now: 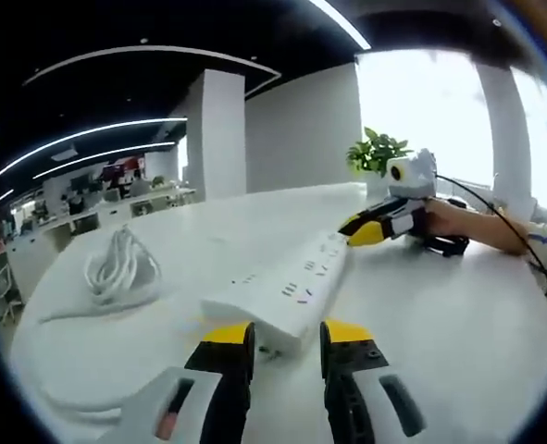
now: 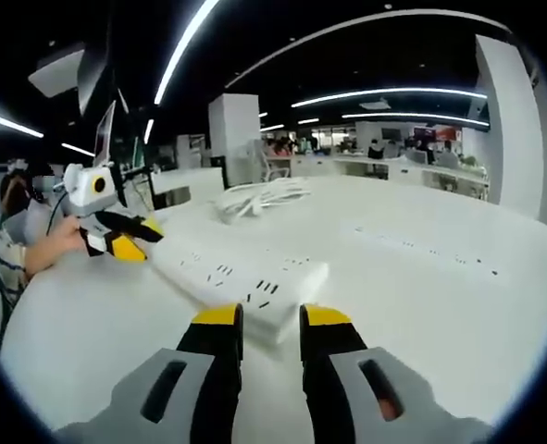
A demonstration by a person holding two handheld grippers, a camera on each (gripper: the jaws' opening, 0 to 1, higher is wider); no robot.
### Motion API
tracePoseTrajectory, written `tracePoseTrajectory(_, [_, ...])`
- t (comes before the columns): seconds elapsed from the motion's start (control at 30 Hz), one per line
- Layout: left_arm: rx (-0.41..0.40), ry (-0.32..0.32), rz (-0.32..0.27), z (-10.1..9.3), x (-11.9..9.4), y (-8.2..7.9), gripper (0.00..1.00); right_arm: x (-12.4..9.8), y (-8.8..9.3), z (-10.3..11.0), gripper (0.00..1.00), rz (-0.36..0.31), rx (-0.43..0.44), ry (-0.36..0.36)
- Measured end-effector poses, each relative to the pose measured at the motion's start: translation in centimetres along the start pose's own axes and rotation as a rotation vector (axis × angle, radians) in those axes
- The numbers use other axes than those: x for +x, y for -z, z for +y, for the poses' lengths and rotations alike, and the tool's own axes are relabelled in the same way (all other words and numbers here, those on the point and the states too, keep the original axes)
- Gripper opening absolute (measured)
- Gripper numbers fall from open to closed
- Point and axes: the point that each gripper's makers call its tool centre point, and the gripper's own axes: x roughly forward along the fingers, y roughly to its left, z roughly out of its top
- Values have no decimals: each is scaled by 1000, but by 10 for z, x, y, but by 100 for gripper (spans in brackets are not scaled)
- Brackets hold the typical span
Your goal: Straighten the power strip on the desk, plug the charger into it
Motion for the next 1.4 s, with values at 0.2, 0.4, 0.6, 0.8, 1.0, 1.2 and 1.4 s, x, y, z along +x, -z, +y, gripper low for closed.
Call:
tracePoseTrajectory(0.2, [15,-3,5,0,0,1,28,2,3,0,25,27,-10,-7])
tracePoseTrajectory(0.4, [21,-10,9,0,1,2,29,4,6,3,25,41,-18,-5])
tracePoseTrajectory(0.6, [20,-12,13,0,1,3,29,5,7,3,25,46,-34,2])
tracePoseTrajectory(0.8, [11,-8,7,0,1,2,29,5,7,6,25,62,-55,23])
tracePoseTrajectory(1.0, [8,-28,11,6,-3,4,29,6,7,12,24,59,-26,2])
tracePoseTrajectory(1.2, [-10,-34,2,9,-7,5,28,8,6,17,23,70,-47,4])
tracePoseTrajectory(1.4, [-7,-30,9,11,-10,5,30,6,6,22,22,95,-47,-6])
